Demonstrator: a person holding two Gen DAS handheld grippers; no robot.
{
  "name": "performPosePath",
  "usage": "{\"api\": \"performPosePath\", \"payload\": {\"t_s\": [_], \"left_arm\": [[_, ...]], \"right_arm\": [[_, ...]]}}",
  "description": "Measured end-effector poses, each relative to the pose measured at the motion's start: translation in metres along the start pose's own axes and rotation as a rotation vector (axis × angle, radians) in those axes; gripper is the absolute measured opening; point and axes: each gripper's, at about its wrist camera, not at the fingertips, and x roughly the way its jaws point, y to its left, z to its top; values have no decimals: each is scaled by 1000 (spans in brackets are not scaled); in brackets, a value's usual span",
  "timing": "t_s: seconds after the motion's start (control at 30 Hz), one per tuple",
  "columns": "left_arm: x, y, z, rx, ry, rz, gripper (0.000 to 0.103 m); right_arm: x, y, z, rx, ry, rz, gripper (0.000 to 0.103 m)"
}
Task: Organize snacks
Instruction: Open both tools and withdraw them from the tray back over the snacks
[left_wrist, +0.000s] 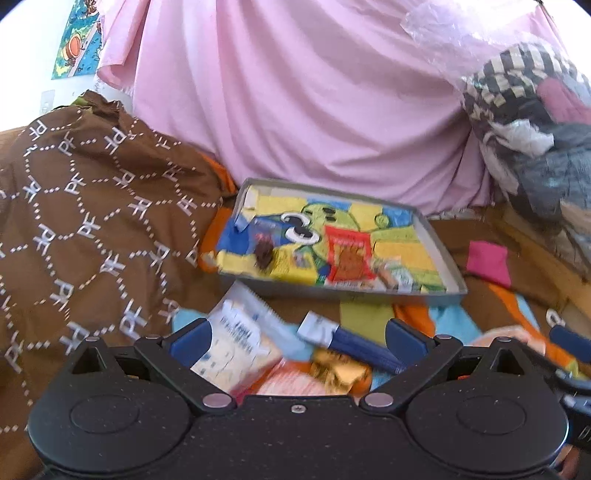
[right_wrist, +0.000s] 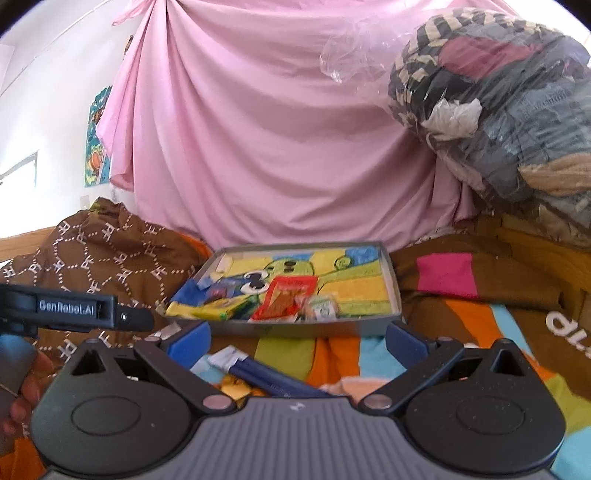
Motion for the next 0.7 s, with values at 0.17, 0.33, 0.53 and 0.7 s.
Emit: {"api": "performPosePath", "payload": {"t_s": [0.17,0.33,0.53,0.7], "left_arm": [[-16,4,-24,69,28,27,100],[-29,7,-49,160,78,42,100],[-35,11,-66,194,141,65,100],[-37,17,-76,210,192,86,100]], "right_arm": [[-12,8,-7,-45,35,9,103],[-18,10,-12,-58,77,7,103],[-19,17,-22,-101,158,9,103],[-14,24,-36,-141,267,21,103]]}}
